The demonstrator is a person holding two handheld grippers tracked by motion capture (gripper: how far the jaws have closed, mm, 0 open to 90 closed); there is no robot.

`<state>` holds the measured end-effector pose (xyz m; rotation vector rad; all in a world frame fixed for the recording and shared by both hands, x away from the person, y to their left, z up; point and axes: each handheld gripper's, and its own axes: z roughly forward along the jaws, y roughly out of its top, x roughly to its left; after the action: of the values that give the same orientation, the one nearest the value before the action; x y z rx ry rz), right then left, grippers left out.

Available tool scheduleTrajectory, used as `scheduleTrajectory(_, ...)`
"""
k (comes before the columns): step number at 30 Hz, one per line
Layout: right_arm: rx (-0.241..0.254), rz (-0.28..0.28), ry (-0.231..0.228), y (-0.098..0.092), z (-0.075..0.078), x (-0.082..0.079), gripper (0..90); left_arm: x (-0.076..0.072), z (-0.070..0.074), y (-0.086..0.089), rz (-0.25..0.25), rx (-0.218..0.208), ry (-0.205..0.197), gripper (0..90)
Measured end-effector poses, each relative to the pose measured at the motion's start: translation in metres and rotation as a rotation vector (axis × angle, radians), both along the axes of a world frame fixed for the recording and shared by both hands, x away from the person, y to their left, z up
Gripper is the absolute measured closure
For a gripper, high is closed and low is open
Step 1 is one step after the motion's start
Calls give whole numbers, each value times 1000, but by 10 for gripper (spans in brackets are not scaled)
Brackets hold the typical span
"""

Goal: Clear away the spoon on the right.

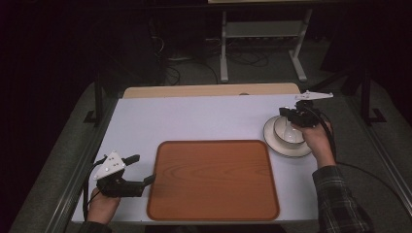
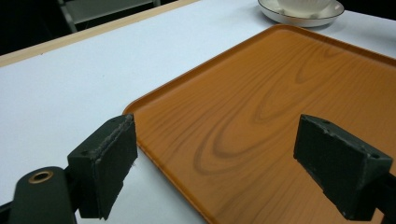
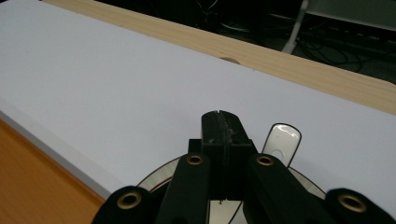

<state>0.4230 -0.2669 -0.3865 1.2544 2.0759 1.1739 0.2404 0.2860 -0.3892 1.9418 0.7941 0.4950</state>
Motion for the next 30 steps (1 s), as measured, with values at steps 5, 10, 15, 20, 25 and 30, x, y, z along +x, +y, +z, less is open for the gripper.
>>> scheduleTrajectory(5,-16,-31,22,1,-9,10,893,1,0,-1,-7,1,3,129)
scheduleTrajectory(10,-24,-49,20,2,-9,13,894,2,-1,0,-11,-1,8,129)
scheduleTrajectory(15,-56,-68,40,3,-4,19,894,1,-1,-1,-11,-3,6,129)
scheduleTrajectory(20,-63,-77,51,0,-5,21,894,1,0,0,-7,-3,7,129)
scheduleTrajectory(25,-57,-95,62,-6,-6,21,894,1,-1,0,-10,-1,9,129)
scheduleTrajectory(30,-56,-104,69,-13,-6,20,894,1,-1,0,-6,-2,12,129)
